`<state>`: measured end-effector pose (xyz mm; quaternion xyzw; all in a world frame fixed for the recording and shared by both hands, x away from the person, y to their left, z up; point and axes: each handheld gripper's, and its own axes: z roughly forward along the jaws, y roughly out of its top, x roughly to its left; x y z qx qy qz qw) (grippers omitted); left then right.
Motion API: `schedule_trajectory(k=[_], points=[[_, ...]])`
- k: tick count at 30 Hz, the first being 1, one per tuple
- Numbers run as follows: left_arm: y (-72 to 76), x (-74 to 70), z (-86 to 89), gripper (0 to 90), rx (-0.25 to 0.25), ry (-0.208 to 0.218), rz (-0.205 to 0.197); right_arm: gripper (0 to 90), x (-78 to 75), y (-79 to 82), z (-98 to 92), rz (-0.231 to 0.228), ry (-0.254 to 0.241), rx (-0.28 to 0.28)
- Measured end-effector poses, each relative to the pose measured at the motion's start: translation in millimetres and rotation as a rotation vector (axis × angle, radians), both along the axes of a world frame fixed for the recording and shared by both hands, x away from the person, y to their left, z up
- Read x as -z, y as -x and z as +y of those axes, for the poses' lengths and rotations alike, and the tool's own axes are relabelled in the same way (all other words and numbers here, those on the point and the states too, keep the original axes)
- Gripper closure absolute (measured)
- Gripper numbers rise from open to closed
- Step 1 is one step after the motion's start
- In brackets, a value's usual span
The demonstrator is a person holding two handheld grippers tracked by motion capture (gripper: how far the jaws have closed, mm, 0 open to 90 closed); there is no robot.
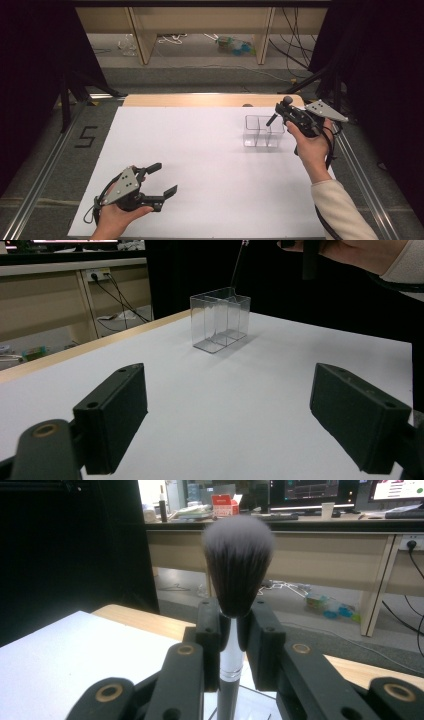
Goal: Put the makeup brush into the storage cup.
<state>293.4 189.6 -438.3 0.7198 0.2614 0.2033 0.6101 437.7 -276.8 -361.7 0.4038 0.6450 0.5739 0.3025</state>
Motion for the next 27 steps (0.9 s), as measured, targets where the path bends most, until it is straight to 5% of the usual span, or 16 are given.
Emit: schedule_trajectory(k=[16,27], points=[[0.1,0.6,-0.7,15.4,-0.004,0.021,0.007,78.4,-0.2,-3.5,0.3,0.004,0.009,0.009],[0.0,-0.3,0.2,15.4,0.0,-0.002,-0.003,78.4,1.4,-5.9,1.4,-0.003,0.01,0.016]])
